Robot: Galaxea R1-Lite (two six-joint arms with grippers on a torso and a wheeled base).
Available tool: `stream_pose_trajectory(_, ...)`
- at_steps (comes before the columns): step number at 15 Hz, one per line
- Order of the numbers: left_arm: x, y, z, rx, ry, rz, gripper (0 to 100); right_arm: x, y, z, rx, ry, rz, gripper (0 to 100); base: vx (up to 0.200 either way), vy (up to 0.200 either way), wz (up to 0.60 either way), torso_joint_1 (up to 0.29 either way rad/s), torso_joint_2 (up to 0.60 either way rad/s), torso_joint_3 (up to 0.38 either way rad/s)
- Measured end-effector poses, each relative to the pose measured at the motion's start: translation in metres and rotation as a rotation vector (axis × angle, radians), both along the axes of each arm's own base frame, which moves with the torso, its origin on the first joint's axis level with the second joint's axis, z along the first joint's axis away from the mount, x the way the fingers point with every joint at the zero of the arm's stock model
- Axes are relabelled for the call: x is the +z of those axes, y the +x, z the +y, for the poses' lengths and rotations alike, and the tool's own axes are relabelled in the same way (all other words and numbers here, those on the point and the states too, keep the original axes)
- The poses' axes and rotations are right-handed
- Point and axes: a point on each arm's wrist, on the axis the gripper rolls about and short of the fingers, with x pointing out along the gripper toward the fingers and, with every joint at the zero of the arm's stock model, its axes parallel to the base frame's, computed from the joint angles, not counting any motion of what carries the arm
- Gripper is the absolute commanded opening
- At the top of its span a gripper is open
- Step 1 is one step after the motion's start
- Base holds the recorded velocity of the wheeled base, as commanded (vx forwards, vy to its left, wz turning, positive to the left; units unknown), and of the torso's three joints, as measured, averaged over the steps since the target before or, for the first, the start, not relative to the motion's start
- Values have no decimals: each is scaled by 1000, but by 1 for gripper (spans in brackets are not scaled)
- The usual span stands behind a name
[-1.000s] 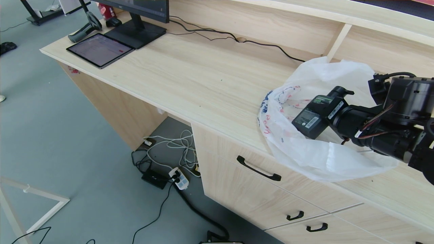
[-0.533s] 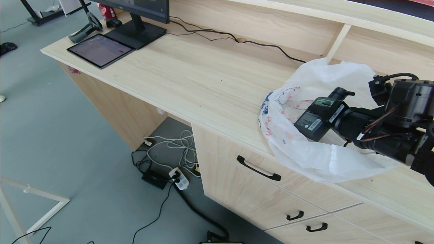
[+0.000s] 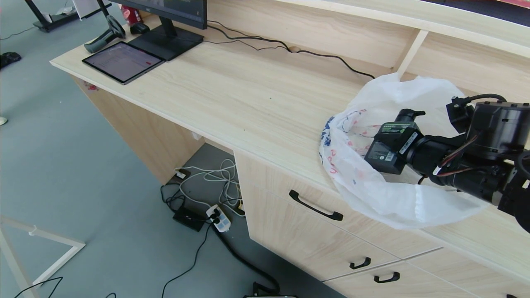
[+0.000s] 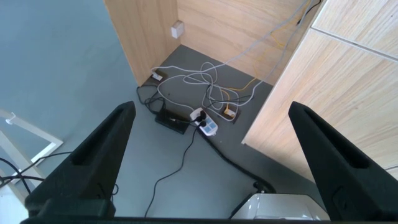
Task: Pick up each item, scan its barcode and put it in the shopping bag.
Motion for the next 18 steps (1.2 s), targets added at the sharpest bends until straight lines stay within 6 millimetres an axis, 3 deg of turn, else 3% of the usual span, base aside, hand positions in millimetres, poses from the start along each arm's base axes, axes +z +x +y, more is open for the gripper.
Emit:
stream_pose_trajectory(1, 0, 0, 0, 0, 1, 0, 100, 0, 0, 0, 1, 1, 1, 0, 0, 0, 0, 0, 0, 0)
stream_pose_trajectory(2, 0, 0, 0, 0, 1, 0, 100, -1, 0, 0, 1, 1, 3, 100, 0, 0, 0, 0, 0, 0)
stream_pose_trajectory(12, 0, 0, 0, 0, 5, 0, 100, 9, 8, -3, -13, -21, -60, 100, 0, 0, 0, 0, 0, 0)
stream_pose_trajectory(16, 0, 0, 0, 0, 5, -1, 100, 28, 13, -13, -32, -139, -151, 100, 0, 0, 0, 0, 0, 0)
stream_pose_trajectory(18, 0, 0, 0, 0, 5, -1, 100, 48, 15, -15, -35, -199, -231, 100, 0, 0, 0, 0, 0, 0)
